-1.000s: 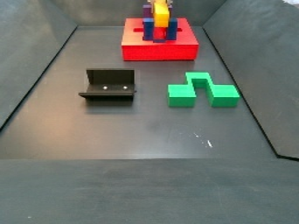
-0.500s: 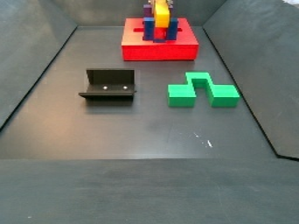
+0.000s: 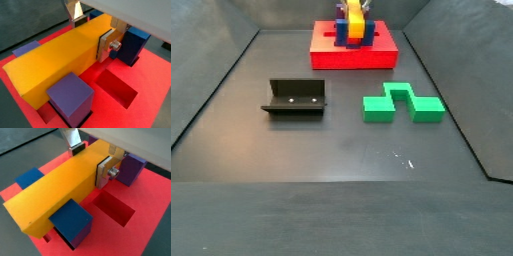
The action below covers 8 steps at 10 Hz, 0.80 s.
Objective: Pick up the yellow object. Move up. Move to above the board. Insert the yellow object.
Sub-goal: Insert the yellow object.
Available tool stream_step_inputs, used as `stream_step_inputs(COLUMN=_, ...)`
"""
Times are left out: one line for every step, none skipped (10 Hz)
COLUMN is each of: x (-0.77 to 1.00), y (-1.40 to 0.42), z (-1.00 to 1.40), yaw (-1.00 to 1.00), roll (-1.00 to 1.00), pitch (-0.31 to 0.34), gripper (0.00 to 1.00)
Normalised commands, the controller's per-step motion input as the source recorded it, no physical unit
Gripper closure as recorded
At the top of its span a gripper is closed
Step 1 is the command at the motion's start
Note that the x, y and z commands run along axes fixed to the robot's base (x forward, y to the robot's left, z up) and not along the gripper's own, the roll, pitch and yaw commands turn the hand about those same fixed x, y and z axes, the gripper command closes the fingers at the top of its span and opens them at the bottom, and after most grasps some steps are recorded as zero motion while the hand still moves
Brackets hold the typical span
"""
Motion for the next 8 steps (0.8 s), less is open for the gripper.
stream_step_inputs(x=0.11, y=-0.01, z=-0.17, yaw=0.00, roll=0.24, pitch=0.059, gripper=1.00)
stream_step_inputs(x=0.10, y=-0.02, z=-0.17, yaw=0.00, roll=0.25, pitch=0.063, gripper=1.00)
stream_step_inputs(x=0.09, y=-0.05, z=-0.21, yaw=0.00, roll=0.23, pitch=0.051, gripper=1.00)
stream_step_inputs(x=0.07, y=-0.07, z=-0.26, yaw=0.00, roll=0.16, pitch=0.004, gripper=1.00)
stream_step_inputs(x=0.03, y=-0.04, z=-0.28, yaw=0.02, roll=0.13, pitch=0.000, gripper=1.00)
stream_step_inputs(x=0.00, y=-0.01, z=-0.28, yaw=0.03, roll=0.11, pitch=0.000, gripper=1.00)
stream_step_inputs(x=0.00, y=0.00, z=-0.25, yaw=0.04, roll=0.07, pitch=0.000, gripper=1.00)
stream_step_inputs(x=0.00, y=0.00, z=-0.23, yaw=0.05, roll=0.06, pitch=0.000, gripper=1.00)
